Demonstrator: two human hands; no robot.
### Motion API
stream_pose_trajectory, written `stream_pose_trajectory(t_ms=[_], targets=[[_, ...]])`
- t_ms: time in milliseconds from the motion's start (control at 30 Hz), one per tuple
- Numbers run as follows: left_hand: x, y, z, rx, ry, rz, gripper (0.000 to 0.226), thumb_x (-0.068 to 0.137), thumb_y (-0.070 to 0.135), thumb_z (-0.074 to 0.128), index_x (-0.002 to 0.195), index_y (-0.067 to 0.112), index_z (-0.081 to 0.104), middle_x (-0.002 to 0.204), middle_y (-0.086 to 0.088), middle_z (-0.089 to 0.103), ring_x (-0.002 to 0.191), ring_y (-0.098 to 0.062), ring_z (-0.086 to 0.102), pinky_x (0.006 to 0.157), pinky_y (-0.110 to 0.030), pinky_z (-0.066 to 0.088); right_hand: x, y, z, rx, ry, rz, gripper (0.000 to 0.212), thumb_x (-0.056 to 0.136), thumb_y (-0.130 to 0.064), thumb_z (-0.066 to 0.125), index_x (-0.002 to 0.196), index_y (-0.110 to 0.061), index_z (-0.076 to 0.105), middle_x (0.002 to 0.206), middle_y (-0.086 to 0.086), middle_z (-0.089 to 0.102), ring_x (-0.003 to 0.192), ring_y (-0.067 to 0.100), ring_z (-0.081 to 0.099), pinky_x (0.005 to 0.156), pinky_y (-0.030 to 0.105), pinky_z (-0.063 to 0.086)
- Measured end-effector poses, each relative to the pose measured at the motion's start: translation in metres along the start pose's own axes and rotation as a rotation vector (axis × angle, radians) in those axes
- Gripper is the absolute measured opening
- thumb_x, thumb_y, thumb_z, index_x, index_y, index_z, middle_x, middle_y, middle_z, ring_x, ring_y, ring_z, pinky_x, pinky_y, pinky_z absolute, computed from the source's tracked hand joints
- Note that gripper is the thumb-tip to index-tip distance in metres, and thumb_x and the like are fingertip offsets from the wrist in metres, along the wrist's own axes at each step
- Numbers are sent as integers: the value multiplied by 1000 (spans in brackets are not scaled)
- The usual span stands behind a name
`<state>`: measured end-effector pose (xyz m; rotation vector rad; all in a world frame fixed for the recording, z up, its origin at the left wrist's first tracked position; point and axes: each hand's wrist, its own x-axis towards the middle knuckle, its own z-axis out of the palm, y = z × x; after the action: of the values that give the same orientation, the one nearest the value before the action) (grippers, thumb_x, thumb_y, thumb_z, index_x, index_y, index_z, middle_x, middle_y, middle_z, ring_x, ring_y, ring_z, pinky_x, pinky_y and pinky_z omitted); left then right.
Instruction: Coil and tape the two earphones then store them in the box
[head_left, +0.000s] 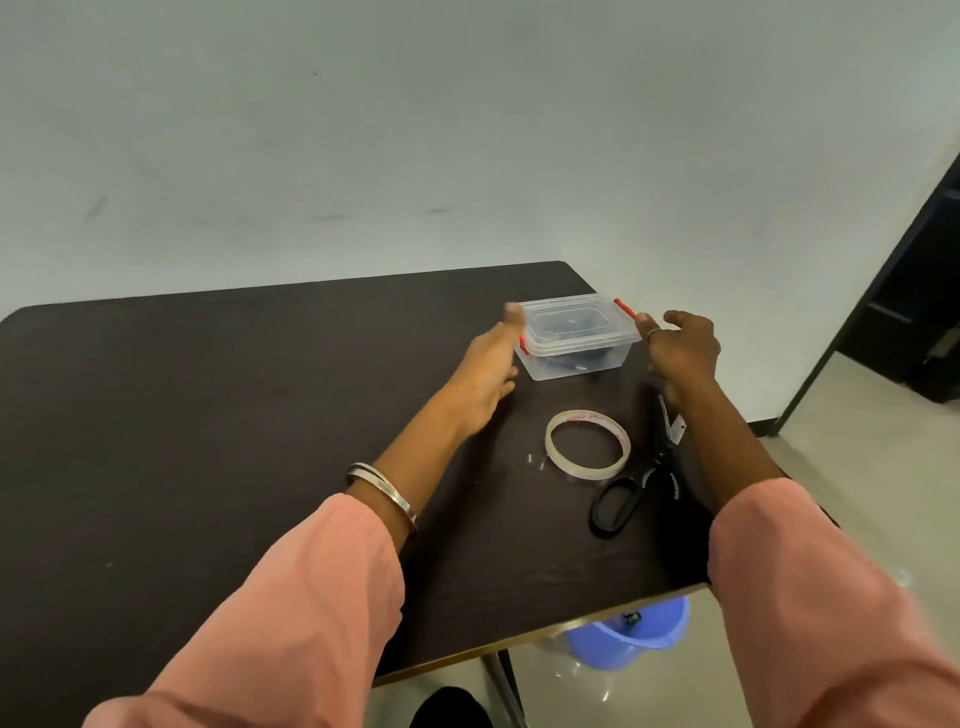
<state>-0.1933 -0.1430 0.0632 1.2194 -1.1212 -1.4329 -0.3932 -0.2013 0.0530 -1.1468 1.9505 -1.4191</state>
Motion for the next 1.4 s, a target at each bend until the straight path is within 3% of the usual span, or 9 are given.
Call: stream_pose_trajectory(t_ms=[67, 200, 333, 467, 600, 767, 967, 1200, 1400], targets=[[-10, -3, 1, 351, 49, 176, 53, 95, 46, 50, 140, 19, 45, 136, -1, 51, 129, -20, 45, 97, -26, 38, -11, -2, -18, -179, 1, -54, 50, 87, -31, 68, 127, -5, 55, 135, 14, 54, 122, 34, 53, 101, 43, 46], [-26, -12, 4, 782, -130, 267, 65, 85, 38, 69, 141, 16, 45, 144, -6, 48, 129, -23, 47, 103, -31, 39, -49, 12, -49, -559, -121, 1, 43, 80, -41, 73, 93, -5, 52, 99, 20, 59, 97, 37, 58, 75, 36, 45], [-30, -24, 15, 1053, -315, 250, 96, 79, 44, 74, 151, 11, 21, 155, -11, 29, 140, -29, 33, 111, -36, 32, -78, 36, -49, -735, -157, 23, 58, 72, -53, 75, 103, -9, 55, 106, 18, 61, 101, 39, 58, 82, 43, 52], [-30, -37, 24, 1224, -236, 258, 105, 74, 50, 75, 152, 15, 15, 149, -15, 35, 137, -36, 33, 109, -50, 34, -90, 37, -48, -723, -162, -21, 53, 78, -41, 75, 111, -5, 55, 112, 19, 61, 102, 37, 59, 79, 40, 49], [-37, -44, 26, 1162, -143, 315, 102, 73, 46, 78, 151, 11, 22, 146, -15, 41, 134, -34, 39, 108, -45, 36, -92, 33, -51, -688, -181, -89, 44, 79, -30, 76, 106, -1, 57, 105, 19, 62, 97, 35, 61, 71, 36, 44], [-42, -48, 31, 1010, -54, 346, 90, 69, 46, 79, 138, 6, 39, 125, -11, 60, 114, -31, 56, 95, -42, 48, -78, 31, -59, -552, -200, -117, 35, 79, -26, 76, 102, 1, 68, 91, 17, 67, 80, 27, 63, 73, 36, 52], [-40, -53, 53, 1029, 14, 347, 104, 74, 45, 76, 151, 7, 17, 141, -17, 44, 130, -34, 41, 104, -41, 38, -59, 27, -76, -455, -253, -78, 33, 80, -16, 75, 107, 1, 70, 101, 18, 68, 85, 27, 60, 81, 37, 52], [-37, -62, 62, 1106, 41, 313, 103, 76, 51, 72, 152, 9, 16, 142, -16, 44, 133, -34, 36, 106, -42, 37, -59, 41, -76, -438, -323, -114, 35, 82, -14, 72, 115, -2, 67, 112, 18, 68, 86, 22, 56, 80, 32, 47], [-38, -58, 55, 1062, -59, 324, 100, 76, 49, 74, 152, 14, 19, 150, -14, 33, 138, -32, 30, 109, -41, 32, -55, 46, -78, -410, -365, -84, 42, 82, -19, 73, 120, -2, 64, 120, 18, 64, 98, 27, 57, 84, 34, 47]])
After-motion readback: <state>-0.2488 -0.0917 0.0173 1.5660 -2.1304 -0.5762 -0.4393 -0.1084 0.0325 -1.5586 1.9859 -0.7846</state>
